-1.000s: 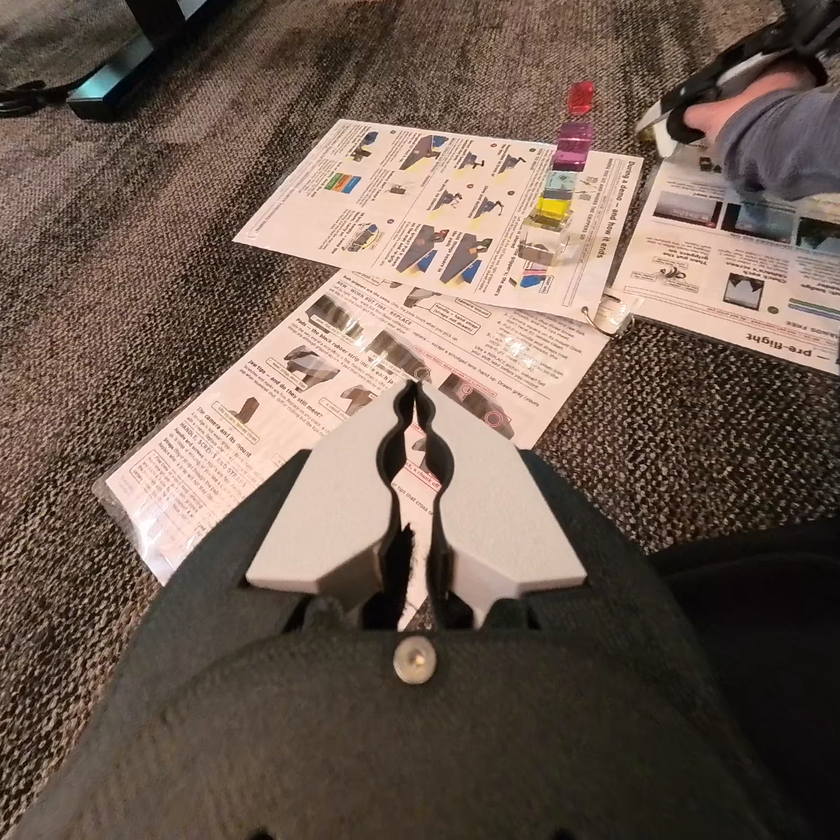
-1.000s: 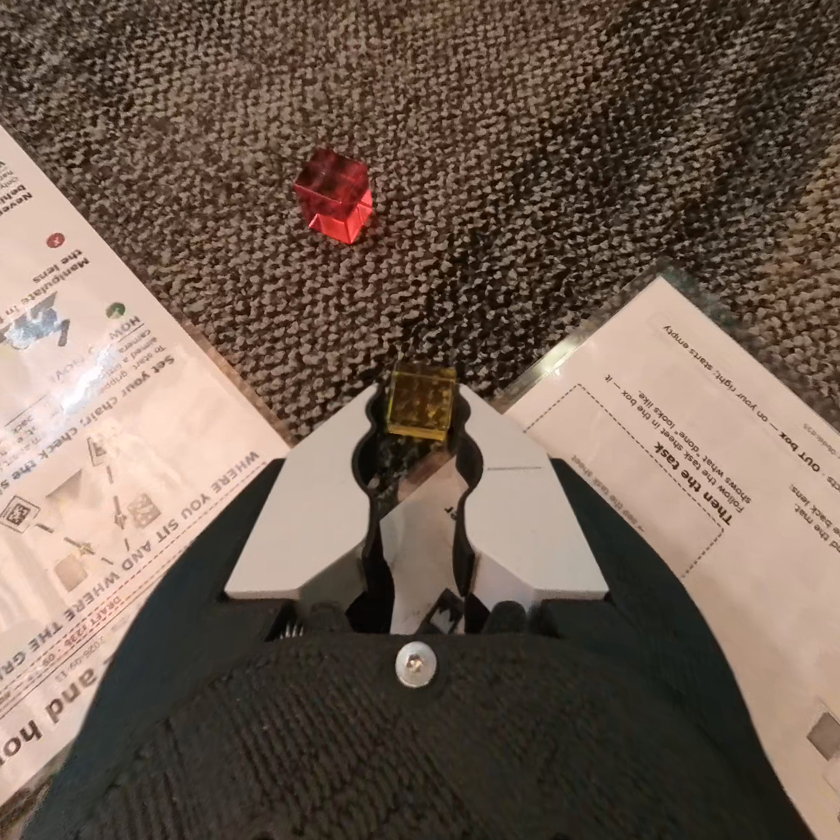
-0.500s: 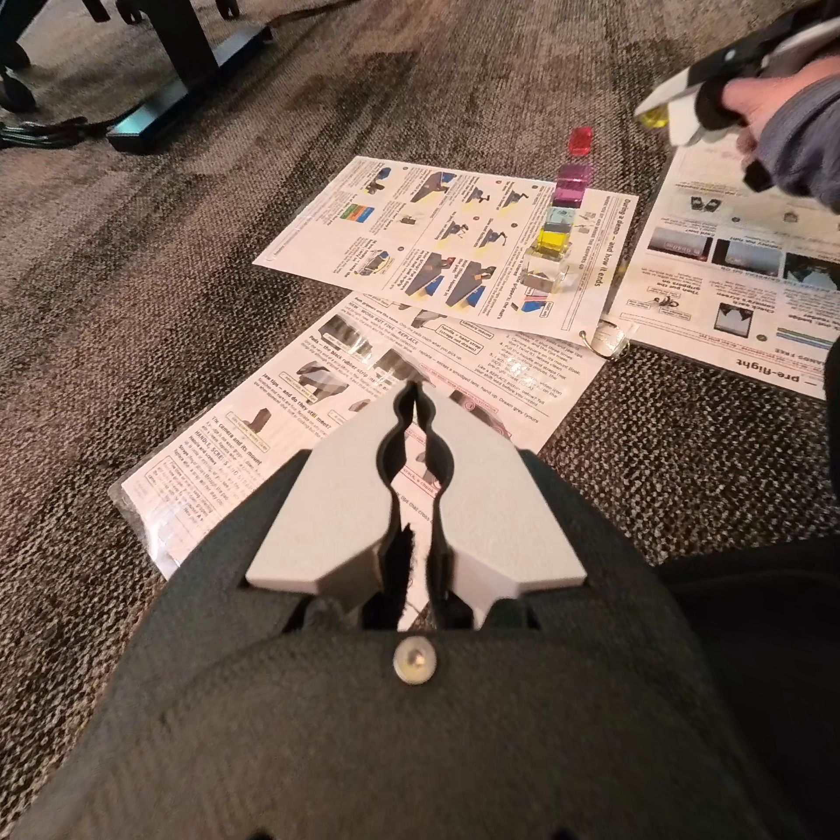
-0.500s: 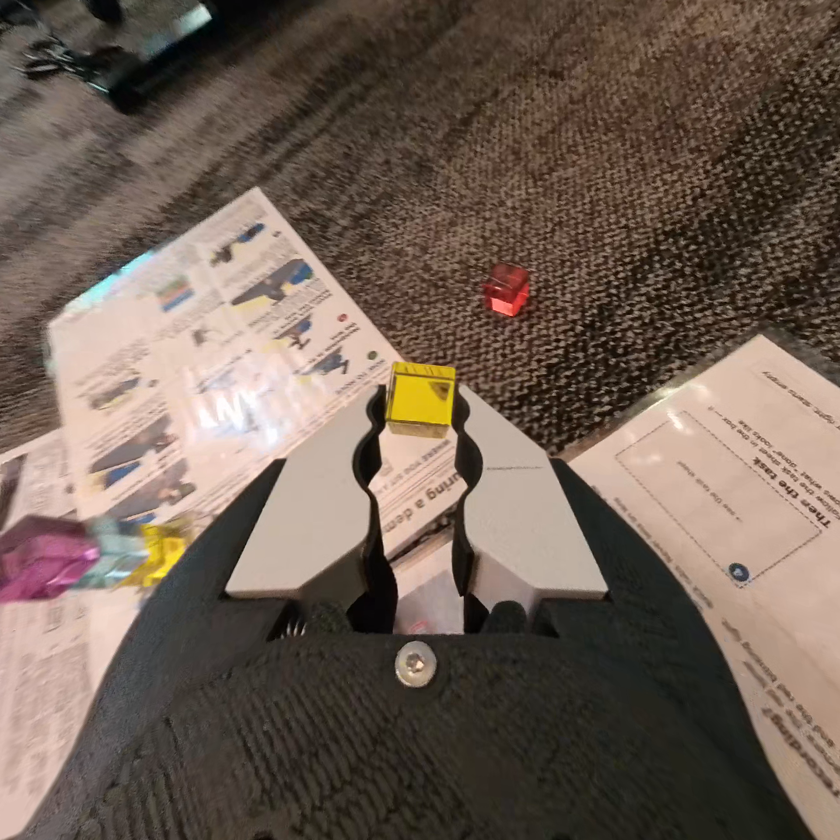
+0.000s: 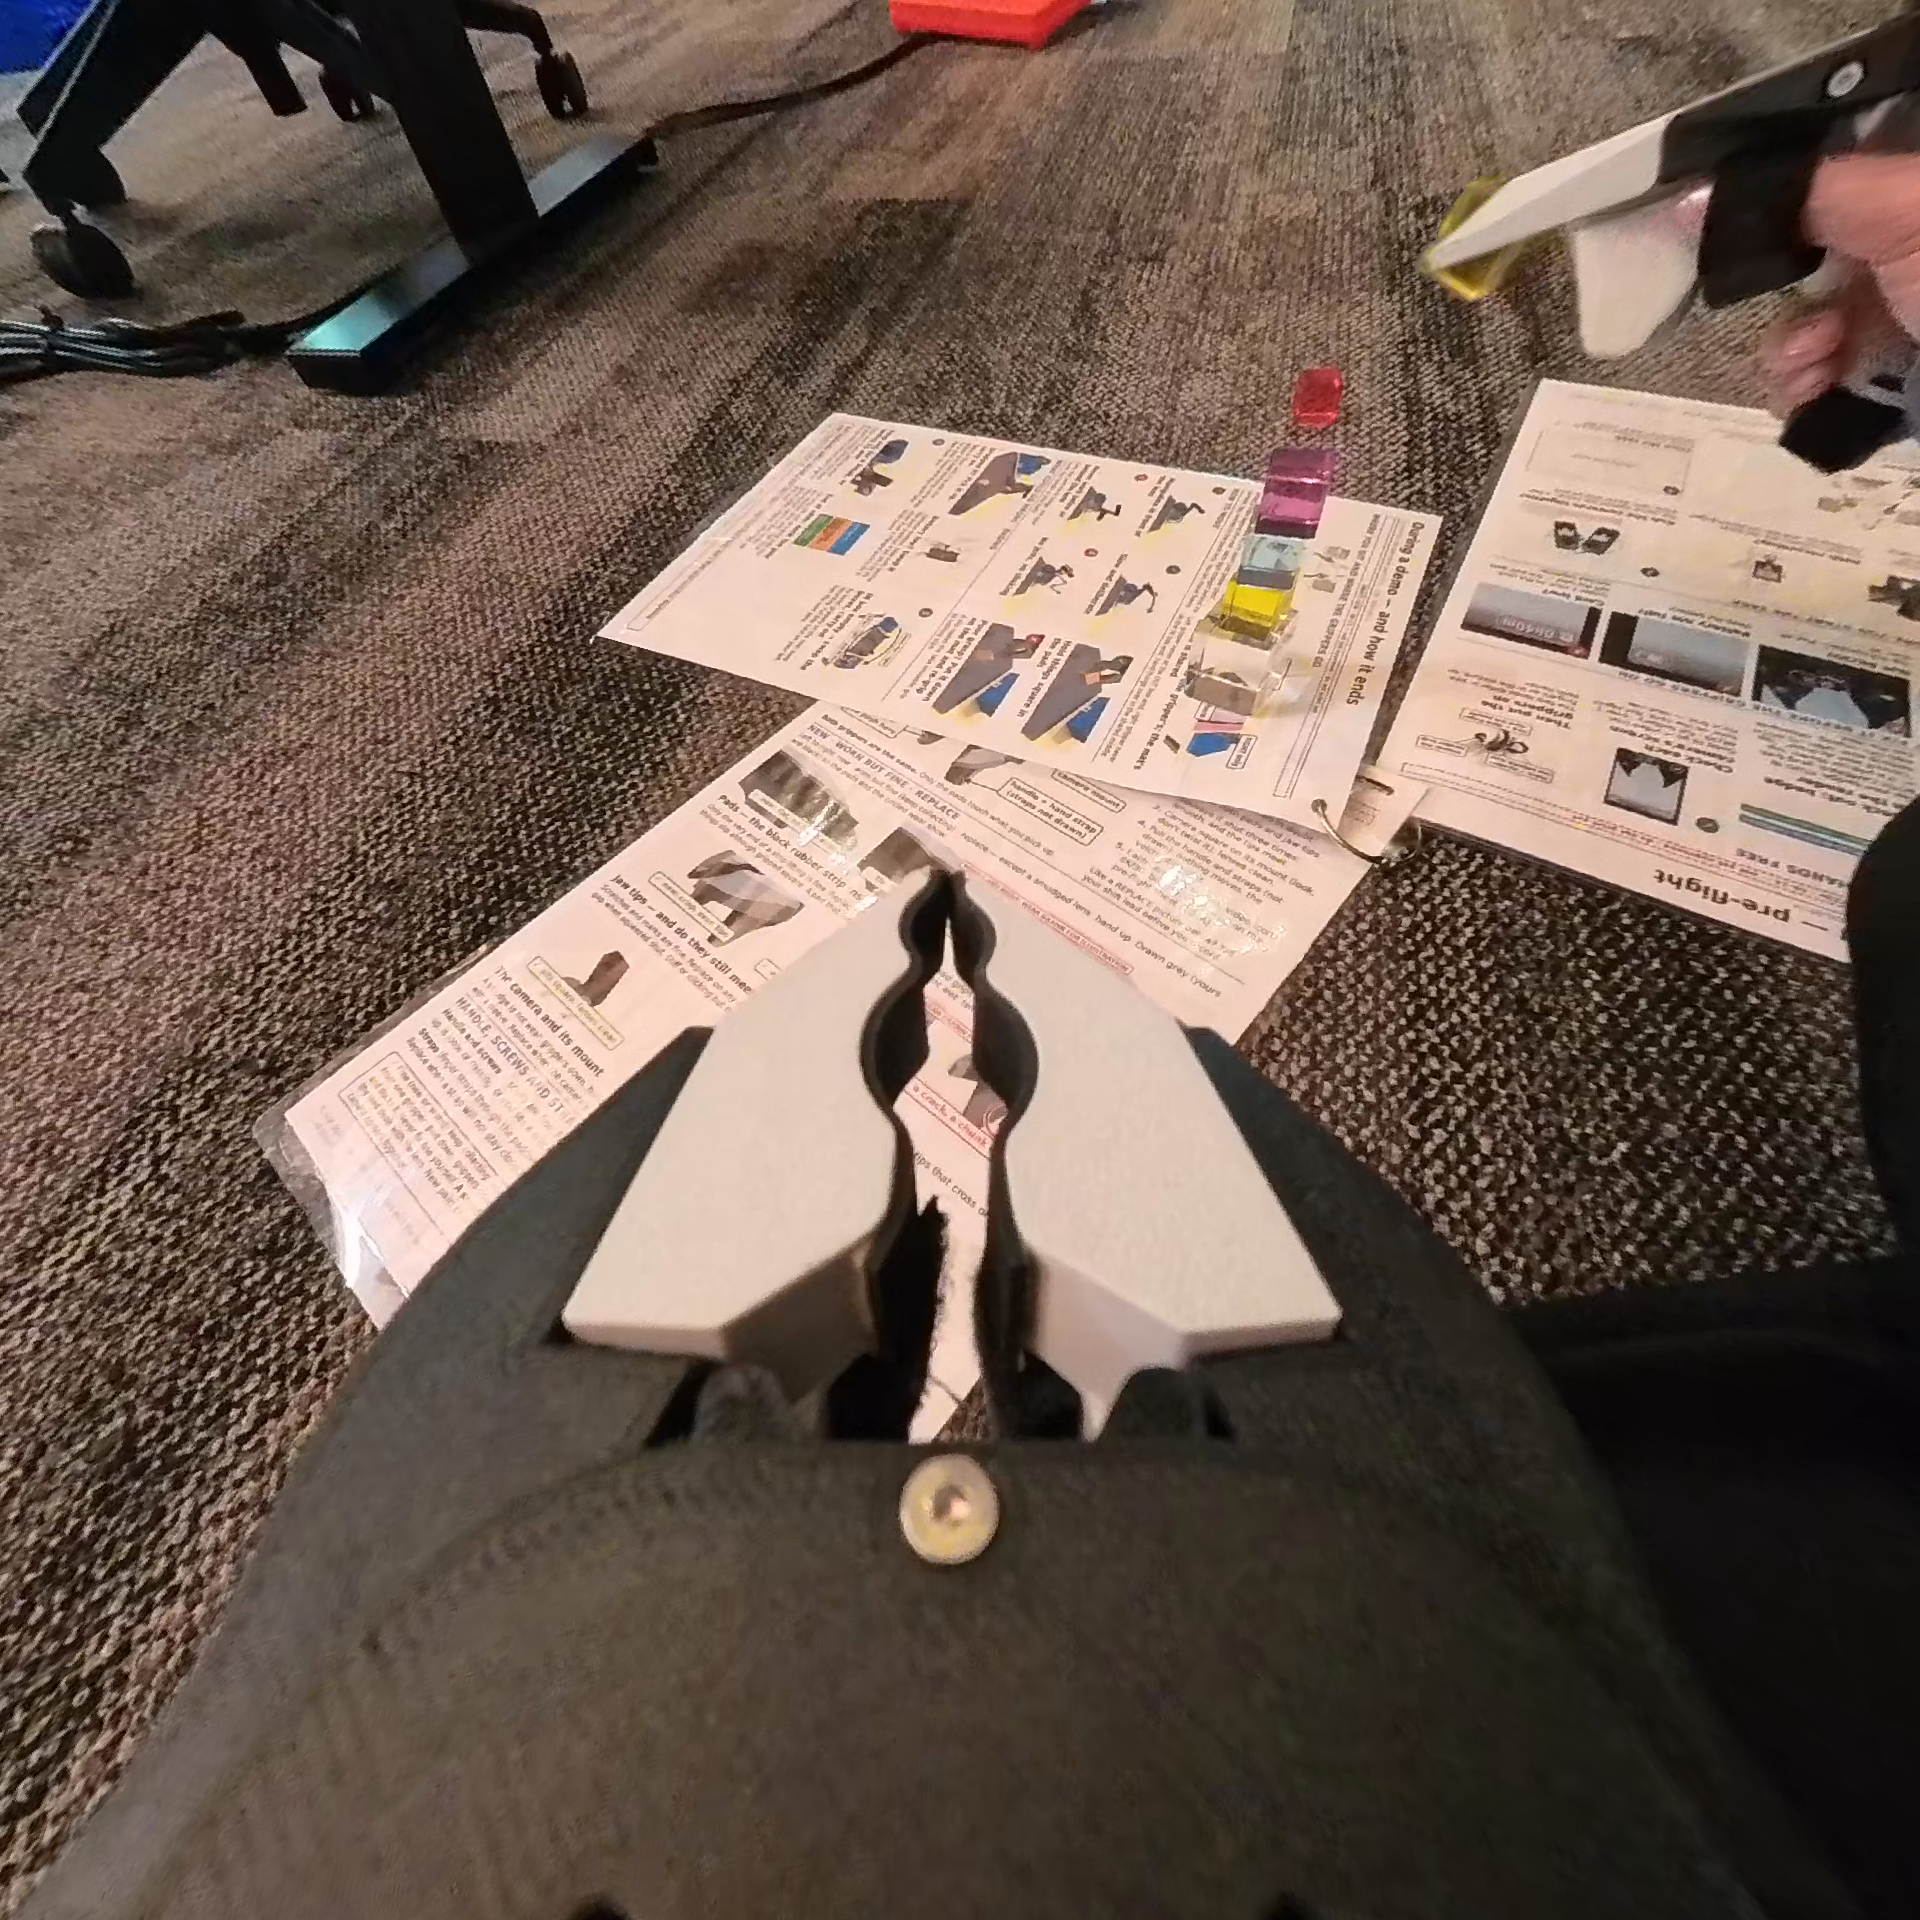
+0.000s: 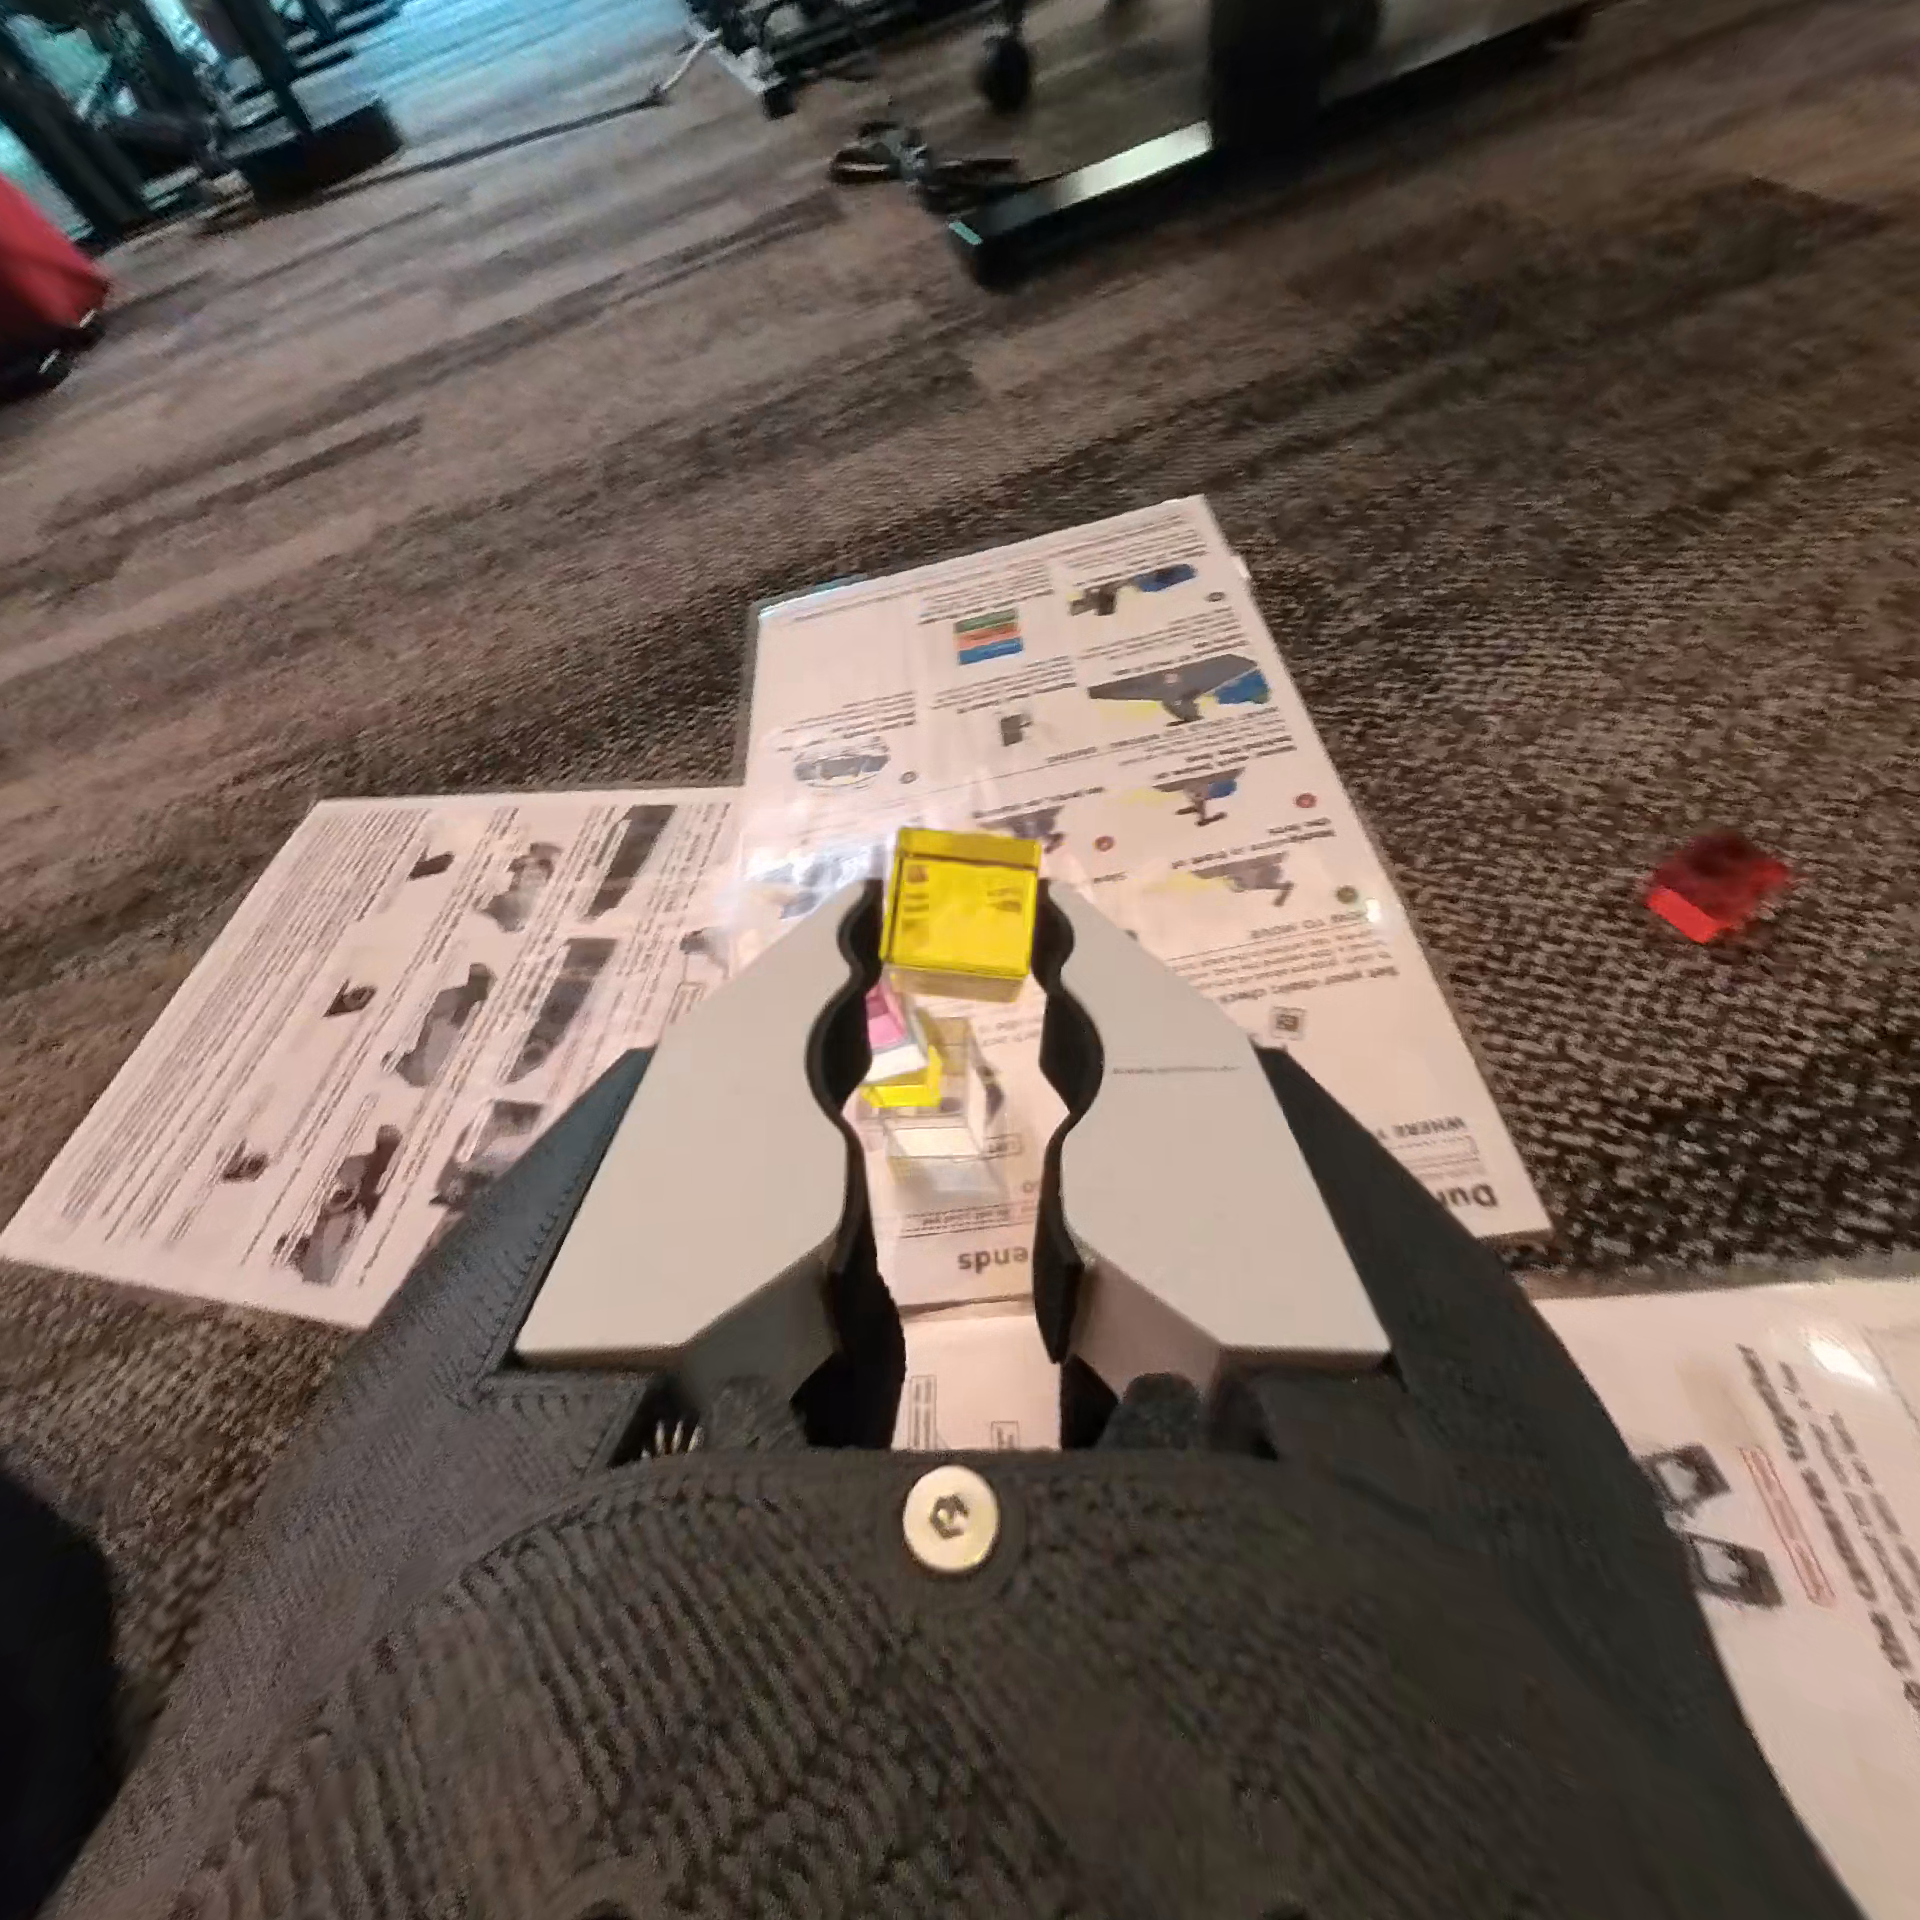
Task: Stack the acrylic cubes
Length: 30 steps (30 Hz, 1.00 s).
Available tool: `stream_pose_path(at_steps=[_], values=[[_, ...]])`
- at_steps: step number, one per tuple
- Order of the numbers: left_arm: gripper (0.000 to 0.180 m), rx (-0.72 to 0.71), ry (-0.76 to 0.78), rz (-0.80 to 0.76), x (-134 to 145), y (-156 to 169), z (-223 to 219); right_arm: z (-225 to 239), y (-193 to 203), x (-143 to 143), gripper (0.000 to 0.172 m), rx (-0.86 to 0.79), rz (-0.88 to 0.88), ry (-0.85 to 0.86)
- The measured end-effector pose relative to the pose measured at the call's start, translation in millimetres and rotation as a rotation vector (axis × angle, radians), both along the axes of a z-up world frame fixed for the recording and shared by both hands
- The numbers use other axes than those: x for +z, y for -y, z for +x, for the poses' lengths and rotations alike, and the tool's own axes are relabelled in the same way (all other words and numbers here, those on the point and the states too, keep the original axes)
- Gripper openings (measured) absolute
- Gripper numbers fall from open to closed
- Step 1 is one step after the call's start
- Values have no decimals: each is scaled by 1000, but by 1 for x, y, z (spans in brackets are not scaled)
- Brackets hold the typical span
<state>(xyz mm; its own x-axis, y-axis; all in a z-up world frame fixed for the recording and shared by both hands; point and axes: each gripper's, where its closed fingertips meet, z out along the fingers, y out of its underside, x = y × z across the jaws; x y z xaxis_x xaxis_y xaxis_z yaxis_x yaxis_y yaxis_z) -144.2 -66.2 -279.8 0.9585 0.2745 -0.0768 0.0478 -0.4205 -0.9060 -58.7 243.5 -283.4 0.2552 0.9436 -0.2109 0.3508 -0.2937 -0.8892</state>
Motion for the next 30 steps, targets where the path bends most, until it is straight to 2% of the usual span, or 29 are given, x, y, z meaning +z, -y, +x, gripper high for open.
stream_pose_path(at_steps=[12,30], values=[[0,-2,-4,0,1,0,1,-25,37,-23,26,173,99,146],[0,-9,3,-8,-2,-1,1,-38,41,-47,27,175,159,253]])
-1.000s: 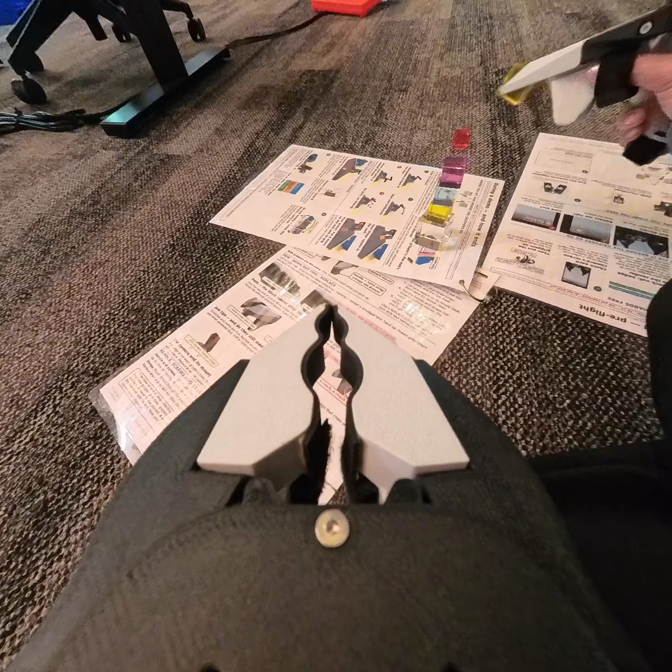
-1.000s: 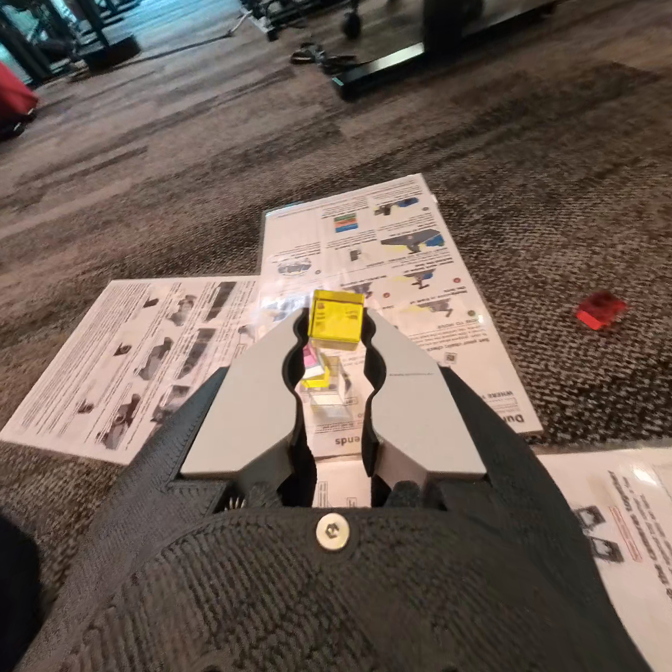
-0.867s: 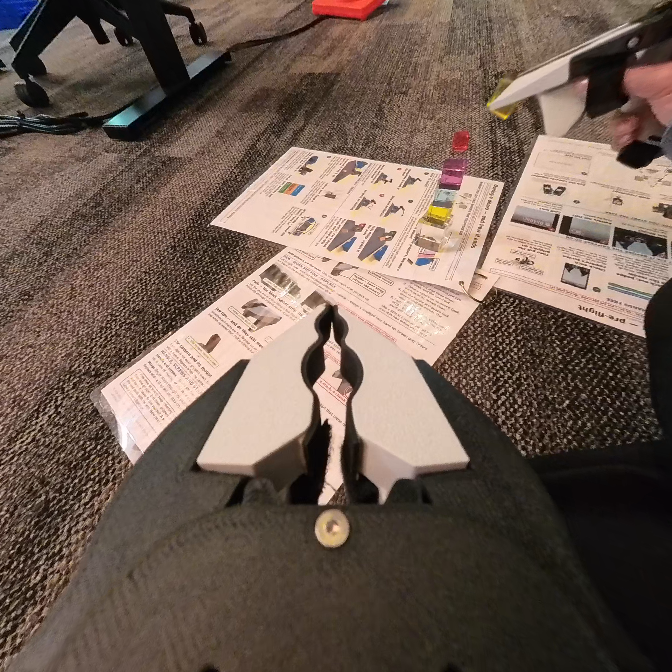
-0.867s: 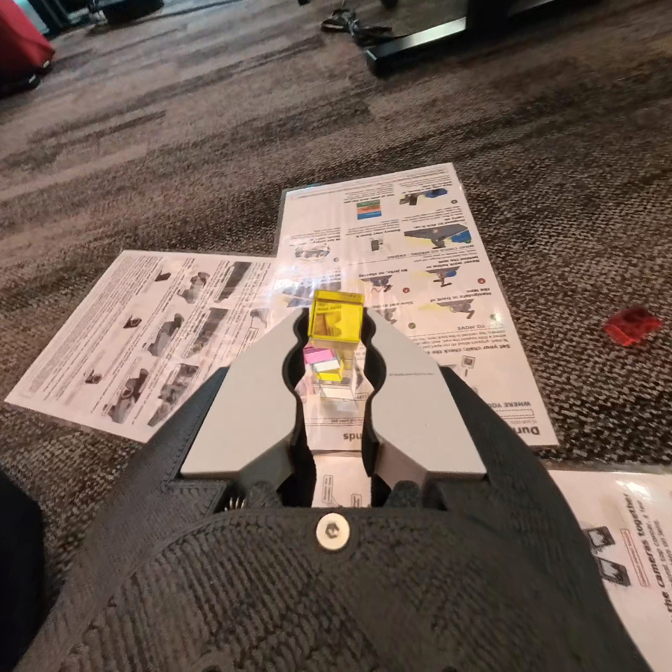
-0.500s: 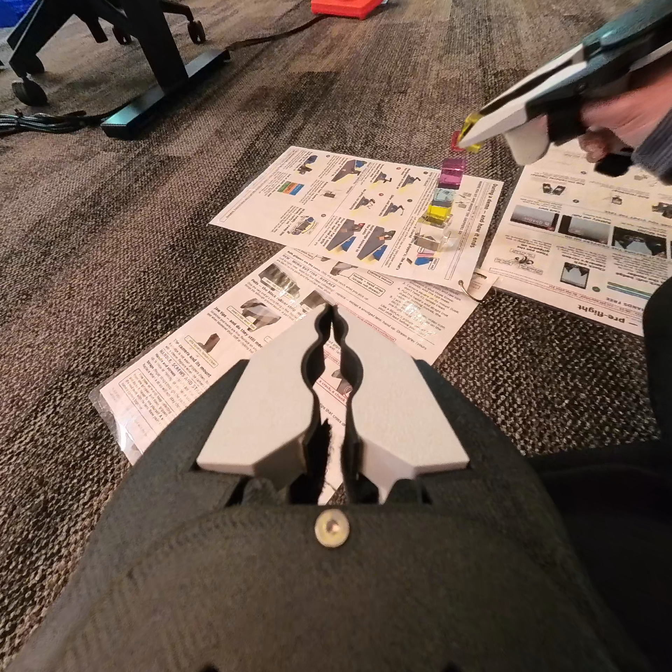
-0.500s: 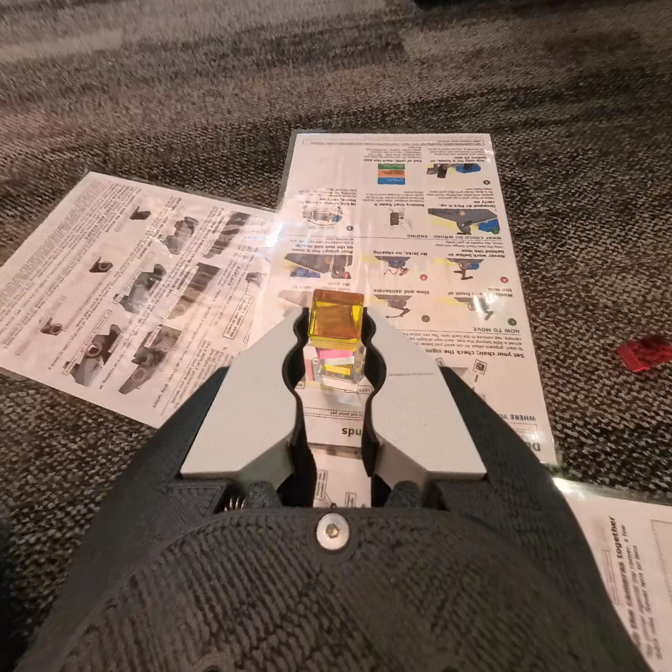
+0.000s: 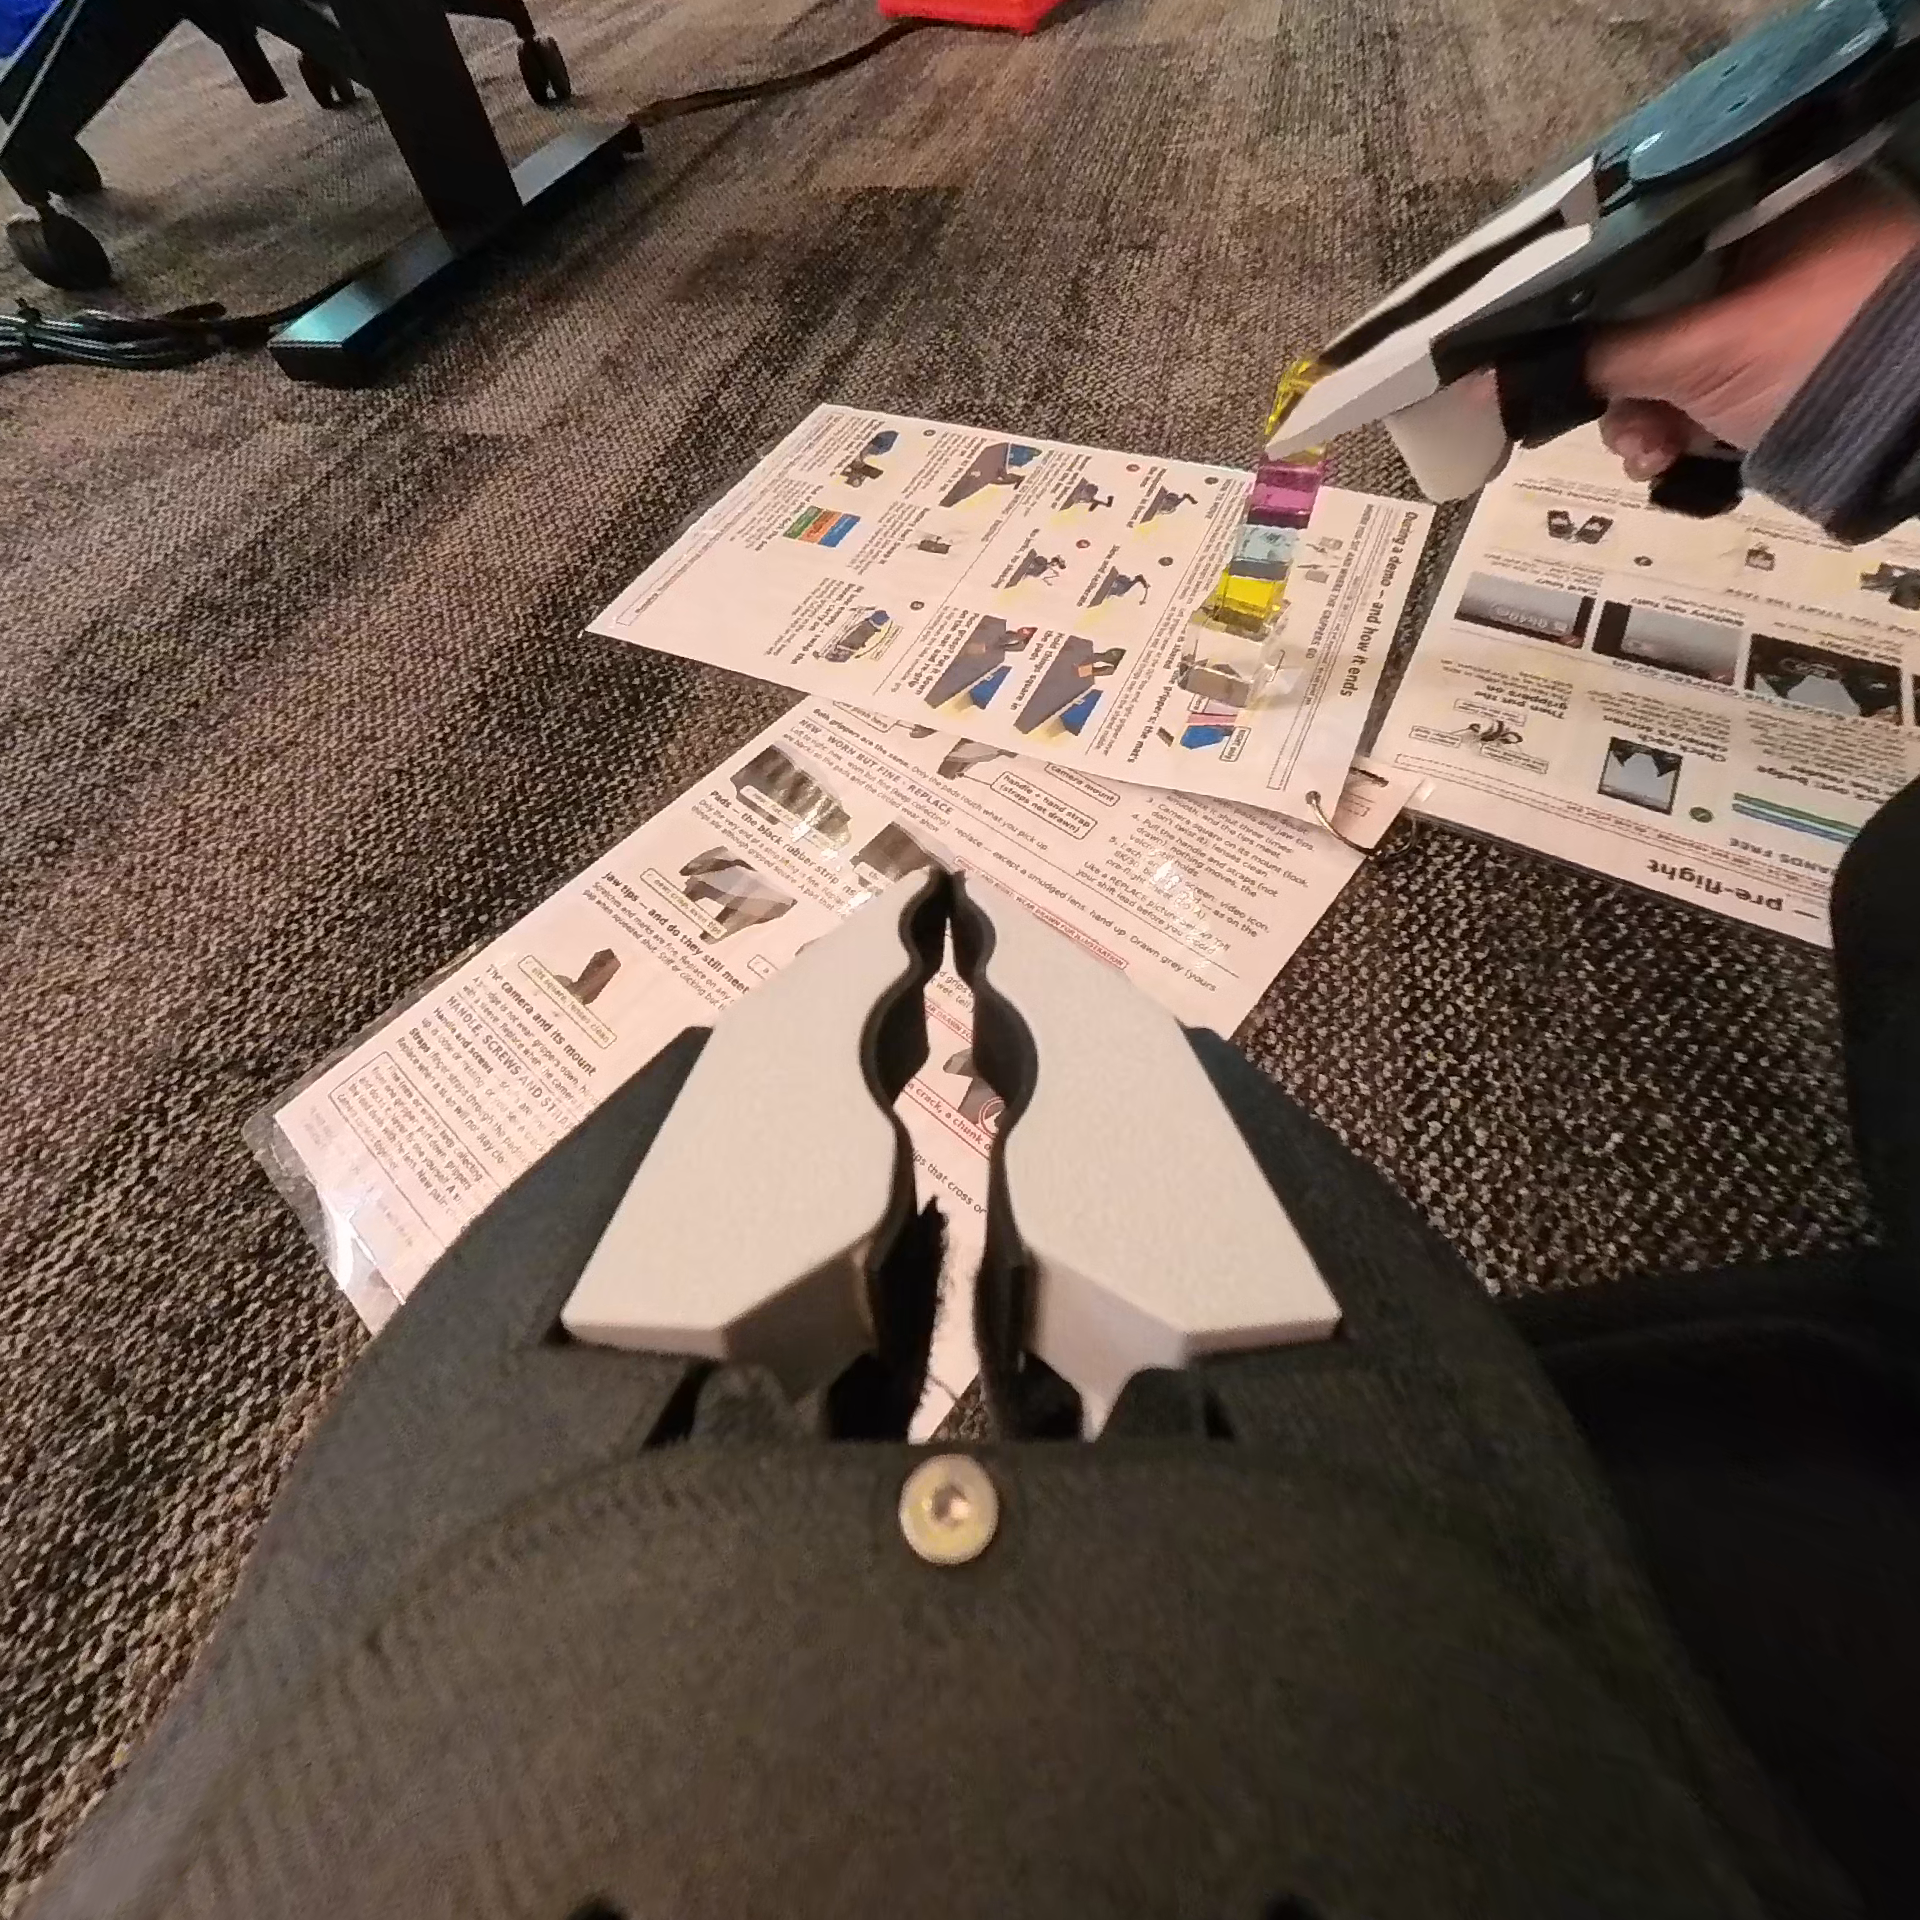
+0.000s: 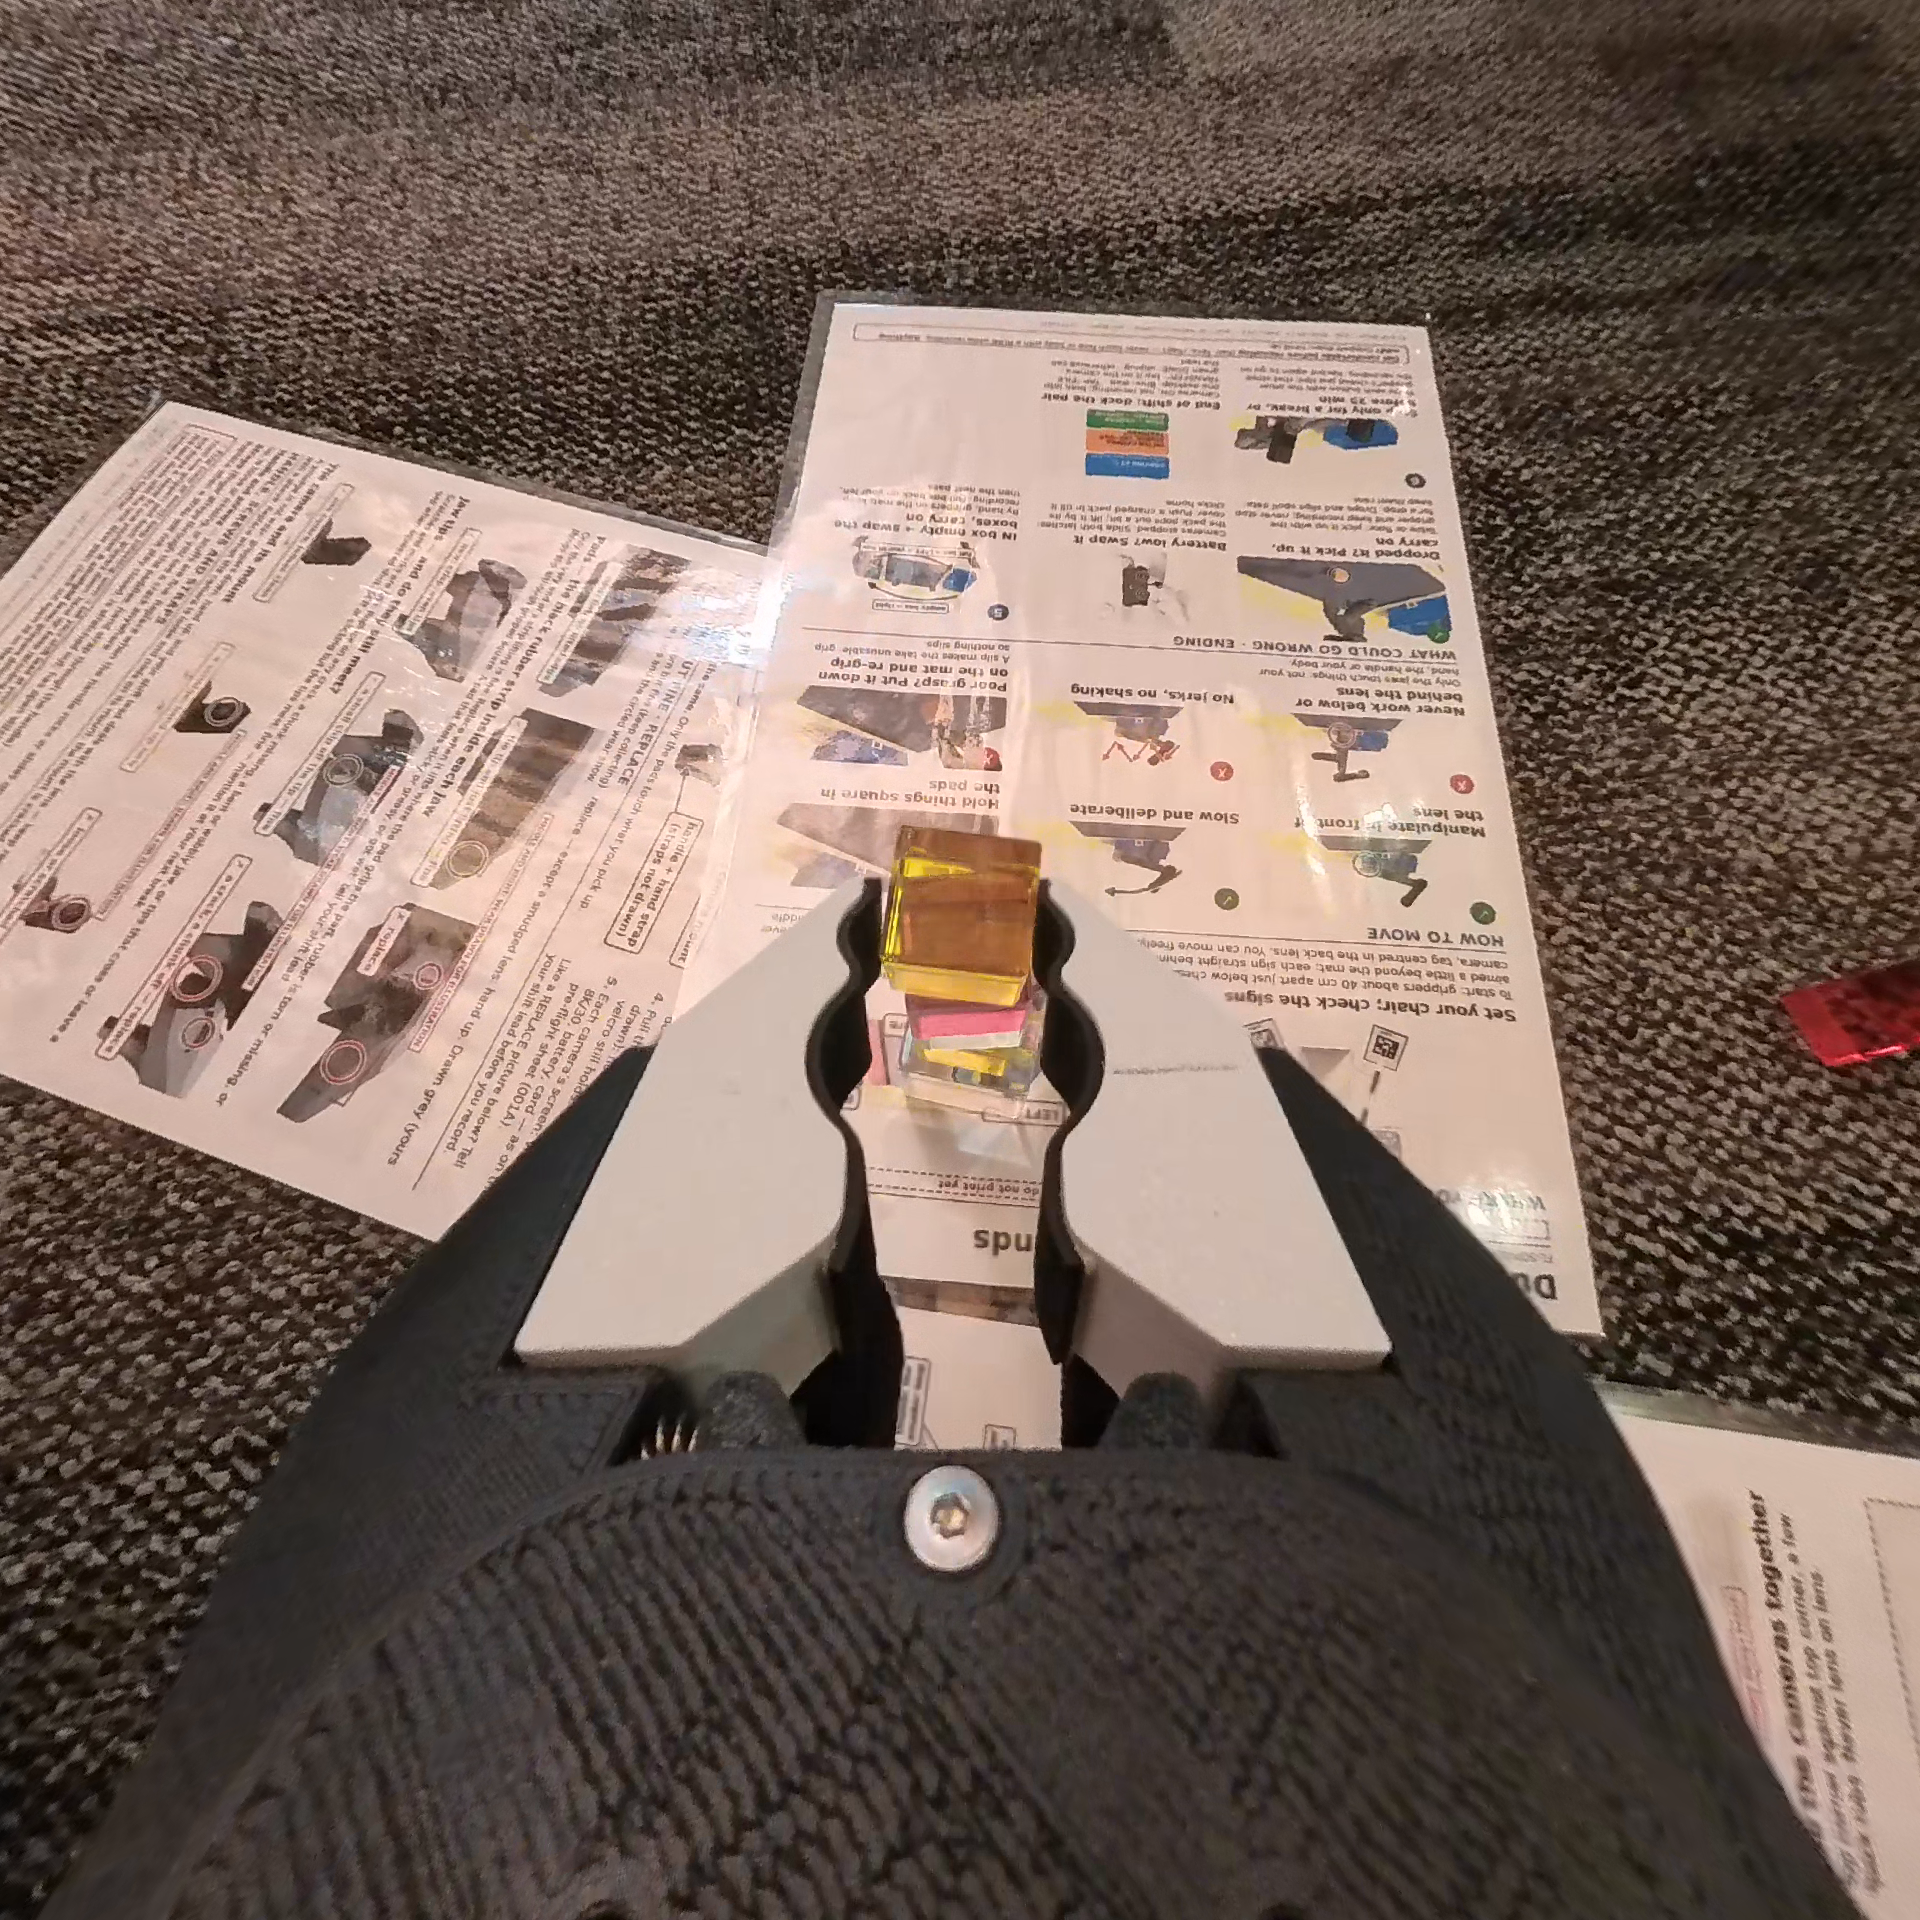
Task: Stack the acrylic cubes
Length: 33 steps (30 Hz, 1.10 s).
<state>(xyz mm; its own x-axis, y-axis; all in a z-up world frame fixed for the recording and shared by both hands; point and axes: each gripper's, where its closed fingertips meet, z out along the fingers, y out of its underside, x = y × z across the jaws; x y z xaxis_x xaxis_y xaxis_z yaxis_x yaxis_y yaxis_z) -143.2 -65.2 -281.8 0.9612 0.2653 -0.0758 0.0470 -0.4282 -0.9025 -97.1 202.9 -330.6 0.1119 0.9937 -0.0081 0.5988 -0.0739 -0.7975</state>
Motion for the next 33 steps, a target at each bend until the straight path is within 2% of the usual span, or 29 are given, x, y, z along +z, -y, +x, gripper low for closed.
stream_pose_path(at_steps=[1,6,9,11,13,15,16,17,20,23,26,29,33], values=[[0,0,0,0,0,0,0,0,0,-1,27,-2,-5,-2],[0,0,2,1,1,1,0,-1,7,12,67,32,-53,-92],[0,5,11,14,3,3,0,6,6,32,83,62,-47,-221],[0,11,16,30,6,4,-1,18,-19,44,86,-24,-4,-319],[0,15,25,39,7,5,-2,38,-67,45,81,-229,62,-356],[0,12,30,36,5,4,-2,66,-122,24,67,-474,118,-257],[0,9,30,32,4,3,-1,75,-142,12,60,-546,117,-205],[0,5,28,28,3,3,-1,79,-156,0,53,-585,97,-166],[0,-7,25,6,-2,0,0,78,-189,-30,48,-676,17,-110],[0,-16,32,-22,-10,-3,-1,65,-214,-61,47,-739,-29,-61],[0,-12,57,-40,-18,-7,-6,52,-239,-86,48,-787,-5,-1],[0,-5,84,-61,-24,-9,-10,46,-264,-98,49,-843,67,41],[0,-15,89,-82,-30,-11,-9,30,-285,-110,56,-880,8,21]])
